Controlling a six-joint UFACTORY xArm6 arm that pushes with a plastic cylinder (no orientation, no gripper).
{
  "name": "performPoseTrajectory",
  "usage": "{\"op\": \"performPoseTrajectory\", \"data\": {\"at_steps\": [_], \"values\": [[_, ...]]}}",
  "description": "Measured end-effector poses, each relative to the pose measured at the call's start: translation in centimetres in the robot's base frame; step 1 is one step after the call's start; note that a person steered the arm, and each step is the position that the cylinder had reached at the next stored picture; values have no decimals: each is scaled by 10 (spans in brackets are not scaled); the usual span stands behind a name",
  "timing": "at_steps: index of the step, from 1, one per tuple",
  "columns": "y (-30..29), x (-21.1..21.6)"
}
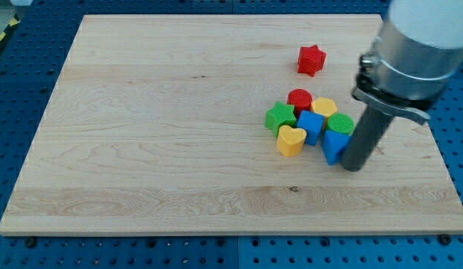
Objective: Place the red star above the hexagon
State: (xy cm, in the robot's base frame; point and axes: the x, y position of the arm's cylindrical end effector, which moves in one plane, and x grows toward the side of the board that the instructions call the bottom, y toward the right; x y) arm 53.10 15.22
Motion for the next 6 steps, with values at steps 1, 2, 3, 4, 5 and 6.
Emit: {"op": "performPoseTrajectory", "data": {"at_steps": [1,2,3,4,5,6], "values": [[-8,2],[-1,13],[18,37],[18,38],[19,38],[48,58]]}}
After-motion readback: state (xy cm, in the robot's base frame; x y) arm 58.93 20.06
